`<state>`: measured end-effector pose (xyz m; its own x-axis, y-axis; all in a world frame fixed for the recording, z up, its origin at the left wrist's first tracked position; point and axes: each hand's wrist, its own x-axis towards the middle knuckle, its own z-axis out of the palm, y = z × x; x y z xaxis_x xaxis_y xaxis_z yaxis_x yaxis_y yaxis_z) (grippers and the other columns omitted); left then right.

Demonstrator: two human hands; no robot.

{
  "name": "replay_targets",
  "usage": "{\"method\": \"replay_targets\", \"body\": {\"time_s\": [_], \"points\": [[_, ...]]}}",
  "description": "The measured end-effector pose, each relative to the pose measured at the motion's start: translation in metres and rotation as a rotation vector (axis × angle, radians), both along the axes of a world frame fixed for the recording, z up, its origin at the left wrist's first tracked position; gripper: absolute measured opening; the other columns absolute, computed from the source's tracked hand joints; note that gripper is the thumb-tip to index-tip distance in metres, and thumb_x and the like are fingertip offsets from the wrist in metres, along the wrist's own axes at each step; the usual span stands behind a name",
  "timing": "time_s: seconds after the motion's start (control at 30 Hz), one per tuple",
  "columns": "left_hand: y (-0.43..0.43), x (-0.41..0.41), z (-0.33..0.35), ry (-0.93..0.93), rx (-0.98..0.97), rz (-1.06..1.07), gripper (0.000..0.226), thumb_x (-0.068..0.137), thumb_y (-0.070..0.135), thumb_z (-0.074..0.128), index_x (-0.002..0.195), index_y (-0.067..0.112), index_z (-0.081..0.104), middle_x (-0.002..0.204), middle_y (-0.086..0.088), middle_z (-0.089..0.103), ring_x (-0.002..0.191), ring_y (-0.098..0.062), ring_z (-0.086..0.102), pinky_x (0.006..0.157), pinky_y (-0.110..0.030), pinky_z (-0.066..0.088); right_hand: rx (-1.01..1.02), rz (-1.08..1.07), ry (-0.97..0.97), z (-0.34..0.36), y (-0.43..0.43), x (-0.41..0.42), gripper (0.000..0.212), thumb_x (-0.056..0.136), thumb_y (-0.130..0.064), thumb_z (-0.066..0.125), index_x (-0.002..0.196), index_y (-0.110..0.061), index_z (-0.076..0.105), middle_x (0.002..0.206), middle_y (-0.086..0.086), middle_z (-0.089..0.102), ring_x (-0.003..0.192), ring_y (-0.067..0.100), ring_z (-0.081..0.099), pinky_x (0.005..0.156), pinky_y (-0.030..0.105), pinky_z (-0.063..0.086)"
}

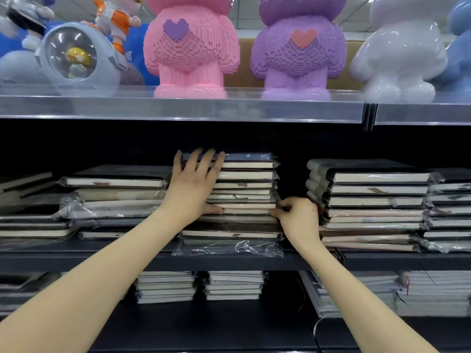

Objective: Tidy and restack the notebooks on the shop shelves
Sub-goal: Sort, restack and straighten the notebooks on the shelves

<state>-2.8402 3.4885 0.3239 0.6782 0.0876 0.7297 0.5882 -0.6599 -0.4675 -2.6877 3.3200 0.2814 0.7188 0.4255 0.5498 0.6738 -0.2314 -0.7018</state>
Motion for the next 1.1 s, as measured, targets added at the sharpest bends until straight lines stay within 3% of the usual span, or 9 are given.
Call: {"method": "replay_targets", "body": {"time_s": [0.13, 0.23, 0.37, 0.57, 0.77, 0.93, 1.0, 1.03, 1.1], "points": [[0.004, -0.003, -0.001, -0.022, -0.011, -0.064, 0.127, 0.041, 0.066, 0.082, 0.14, 0.004, 0.031, 0.132, -0.02, 0.05, 0.12, -0.041, 0.046, 0.097, -0.067, 0.035, 0.248, 0.056, 0.471, 0.003, 0.001, 0.001, 0.013, 0.081, 0.003, 0.065, 0.09, -0.006, 0.07, 0.095, 0.015, 0.069, 0.091, 0.022, 0.062, 0.092, 0.041, 0.052], [0.004, -0.004, -0.002, -0.024, -0.029, -0.083, 0.126, 0.043, 0.064, 0.083, 0.142, 0.005, 0.03, 0.135, -0.02, 0.048, 0.123, -0.04, 0.044, 0.099, -0.067, 0.033, 0.341, 0.078, 0.718, 0.004, 0.008, 0.007, 0.023, 0.082, 0.01, 0.053, 0.071, -0.01, 0.054, 0.083, 0.012, 0.06, 0.081, 0.025, 0.054, 0.081, 0.037, 0.05], [0.005, -0.005, -0.002, -0.016, -0.044, -0.092, 0.126, 0.045, 0.064, 0.082, 0.143, 0.005, 0.029, 0.137, -0.021, 0.046, 0.125, -0.04, 0.041, 0.1, -0.067, 0.031, 0.287, 0.12, 0.695, -0.004, 0.013, 0.006, 0.01, 0.092, -0.009, 0.055, 0.084, -0.012, 0.06, 0.076, 0.001, 0.057, 0.07, 0.014, 0.05, 0.062, 0.024, 0.04], [0.003, -0.005, -0.002, -0.009, -0.056, -0.091, 0.125, 0.045, 0.063, 0.082, 0.143, 0.004, 0.03, 0.138, -0.022, 0.046, 0.126, -0.041, 0.041, 0.101, -0.068, 0.03, 0.251, 0.178, 0.666, -0.005, 0.013, 0.006, 0.021, 0.099, -0.032, 0.049, 0.104, -0.014, 0.059, 0.077, -0.004, 0.055, 0.068, 0.008, 0.048, 0.06, 0.022, 0.038], [0.003, -0.006, -0.002, -0.011, -0.066, -0.109, 0.124, 0.045, 0.061, 0.083, 0.142, 0.005, 0.032, 0.137, -0.022, 0.047, 0.125, -0.041, 0.042, 0.1, -0.068, 0.03, 0.296, 0.202, 0.606, -0.003, 0.013, 0.001, 0.04, 0.098, -0.02, 0.051, 0.136, -0.009, 0.048, 0.128, 0.009, 0.059, 0.118, 0.024, 0.055, 0.104, 0.038, 0.043], [0.003, -0.011, 0.001, -0.004, -0.069, -0.132, 0.122, 0.043, 0.062, 0.083, 0.141, 0.005, 0.036, 0.134, -0.022, 0.049, 0.122, -0.042, 0.046, 0.099, -0.067, 0.032, 0.326, 0.22, 0.535, -0.004, 0.008, -0.002, 0.049, 0.095, -0.01, 0.053, 0.143, -0.009, 0.039, 0.138, 0.009, 0.05, 0.124, 0.024, 0.05, 0.108, 0.04, 0.04], [0.001, -0.016, 0.003, 0.003, -0.067, -0.143, 0.121, 0.044, 0.062, 0.082, 0.14, 0.004, 0.038, 0.133, -0.022, 0.05, 0.12, -0.042, 0.047, 0.098, -0.067, 0.034, 0.29, 0.218, 0.506, -0.004, 0.003, -0.002, 0.048, 0.096, -0.011, 0.053, 0.142, -0.008, 0.041, 0.133, 0.009, 0.052, 0.118, 0.023, 0.052, 0.1, 0.037, 0.046], [-0.001, -0.018, 0.004, 0.009, -0.064, -0.145, 0.12, 0.044, 0.063, 0.081, 0.14, 0.004, 0.039, 0.133, -0.022, 0.05, 0.12, -0.042, 0.048, 0.097, -0.066, 0.035, 0.272, 0.224, 0.512, -0.004, 0.001, -0.002, 0.047, 0.096, -0.011, 0.052, 0.142, -0.008, 0.041, 0.125, 0.009, 0.055, 0.108, 0.02, 0.055, 0.087, 0.031, 0.05], [-0.007, -0.022, 0.006, 0.022, -0.049, -0.142, 0.117, 0.046, 0.065, 0.078, 0.138, 0.003, 0.042, 0.132, -0.022, 0.051, 0.118, -0.042, 0.049, 0.095, -0.066, 0.037, 0.227, 0.249, 0.557, -0.002, -0.005, -0.002, 0.047, 0.095, -0.009, 0.052, 0.141, -0.008, 0.042, 0.104, 0.007, 0.055, 0.077, 0.011, 0.049, 0.054, 0.014, 0.04]]}}
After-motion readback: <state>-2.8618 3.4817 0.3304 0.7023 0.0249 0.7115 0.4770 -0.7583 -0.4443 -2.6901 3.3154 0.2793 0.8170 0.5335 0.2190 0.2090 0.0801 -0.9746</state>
